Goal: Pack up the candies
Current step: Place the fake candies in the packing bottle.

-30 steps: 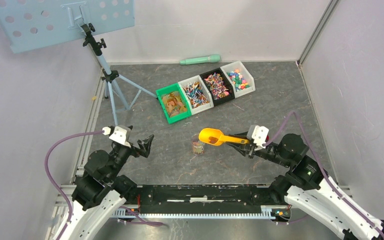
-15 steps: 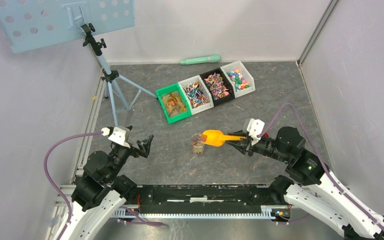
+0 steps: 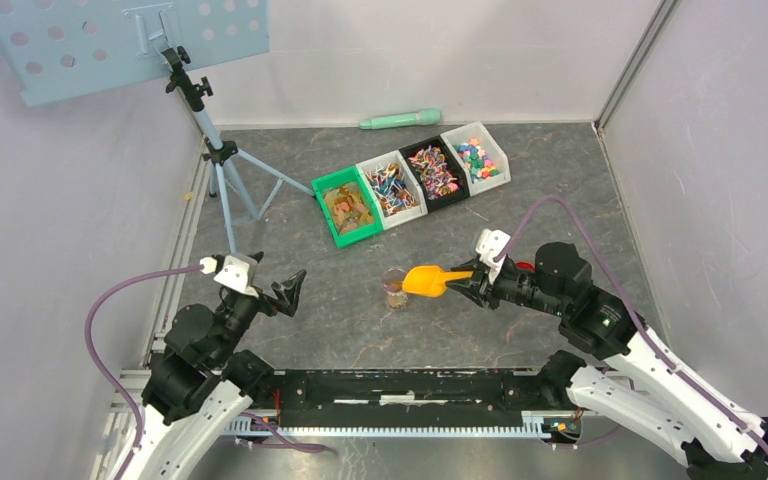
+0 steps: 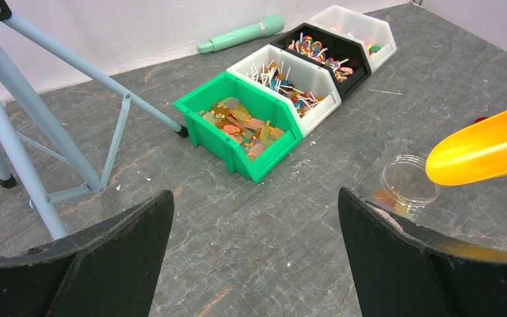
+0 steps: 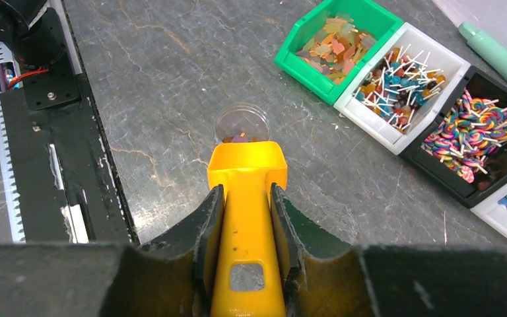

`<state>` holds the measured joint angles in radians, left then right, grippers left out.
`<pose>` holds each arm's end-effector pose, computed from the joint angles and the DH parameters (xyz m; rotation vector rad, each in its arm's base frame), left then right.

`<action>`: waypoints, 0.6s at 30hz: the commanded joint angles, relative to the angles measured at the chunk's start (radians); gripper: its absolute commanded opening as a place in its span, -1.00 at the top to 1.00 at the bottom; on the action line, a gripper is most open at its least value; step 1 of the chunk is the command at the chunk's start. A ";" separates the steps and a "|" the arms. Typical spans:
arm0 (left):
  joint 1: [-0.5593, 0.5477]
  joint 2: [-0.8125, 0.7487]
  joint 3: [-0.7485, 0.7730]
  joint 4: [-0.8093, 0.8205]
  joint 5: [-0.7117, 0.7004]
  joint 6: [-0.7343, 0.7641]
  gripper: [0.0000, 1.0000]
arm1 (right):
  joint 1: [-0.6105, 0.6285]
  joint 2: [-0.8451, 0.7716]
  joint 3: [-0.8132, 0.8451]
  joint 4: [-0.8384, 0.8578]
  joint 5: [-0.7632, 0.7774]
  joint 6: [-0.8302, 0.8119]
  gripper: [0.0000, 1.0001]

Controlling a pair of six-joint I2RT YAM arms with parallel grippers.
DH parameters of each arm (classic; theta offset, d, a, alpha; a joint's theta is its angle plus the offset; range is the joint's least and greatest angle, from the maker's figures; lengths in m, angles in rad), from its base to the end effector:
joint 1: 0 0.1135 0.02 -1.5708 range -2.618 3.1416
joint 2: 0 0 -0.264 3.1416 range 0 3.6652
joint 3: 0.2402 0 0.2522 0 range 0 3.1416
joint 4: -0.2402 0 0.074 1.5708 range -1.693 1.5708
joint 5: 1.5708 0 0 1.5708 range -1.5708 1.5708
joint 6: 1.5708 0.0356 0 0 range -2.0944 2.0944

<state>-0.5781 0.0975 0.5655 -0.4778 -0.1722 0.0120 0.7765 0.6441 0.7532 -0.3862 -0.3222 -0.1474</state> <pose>0.0518 -0.0265 0.3022 0.3309 1.5539 -0.3066 0.0988 0.1128 0.3289 -1.0464 1.5831 0.7312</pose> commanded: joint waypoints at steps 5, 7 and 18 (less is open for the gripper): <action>0.004 -0.007 -0.002 0.020 0.010 -0.014 -1.00 | -0.002 0.031 0.094 -0.023 0.039 0.022 1.00; 0.004 -0.008 -0.001 0.019 0.011 -0.014 -1.00 | -0.002 0.050 0.122 -0.048 0.052 0.022 1.00; 0.003 -0.007 -0.002 0.019 0.010 -0.014 -1.00 | -0.003 0.144 0.261 -0.152 0.046 0.073 1.00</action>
<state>-0.5781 0.0971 0.5655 -0.4778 -0.1722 0.0120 0.7765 0.7605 0.9325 -0.5034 -0.2859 -0.1066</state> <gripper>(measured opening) 0.997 0.326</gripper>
